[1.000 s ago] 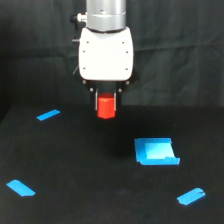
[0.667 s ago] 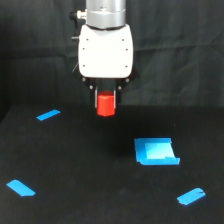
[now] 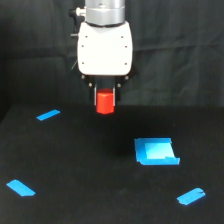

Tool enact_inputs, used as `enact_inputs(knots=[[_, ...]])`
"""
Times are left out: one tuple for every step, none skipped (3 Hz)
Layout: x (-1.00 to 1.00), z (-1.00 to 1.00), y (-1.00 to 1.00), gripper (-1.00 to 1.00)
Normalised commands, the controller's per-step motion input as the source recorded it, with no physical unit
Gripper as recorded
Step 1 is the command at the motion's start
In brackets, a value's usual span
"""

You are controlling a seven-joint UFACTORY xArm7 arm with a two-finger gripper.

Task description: Pick up the red object from the table

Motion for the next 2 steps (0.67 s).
enact_inputs(knots=[[-0.02, 0.11, -0.01, -0.98], [-0.01, 0.10, -0.01, -0.98]])
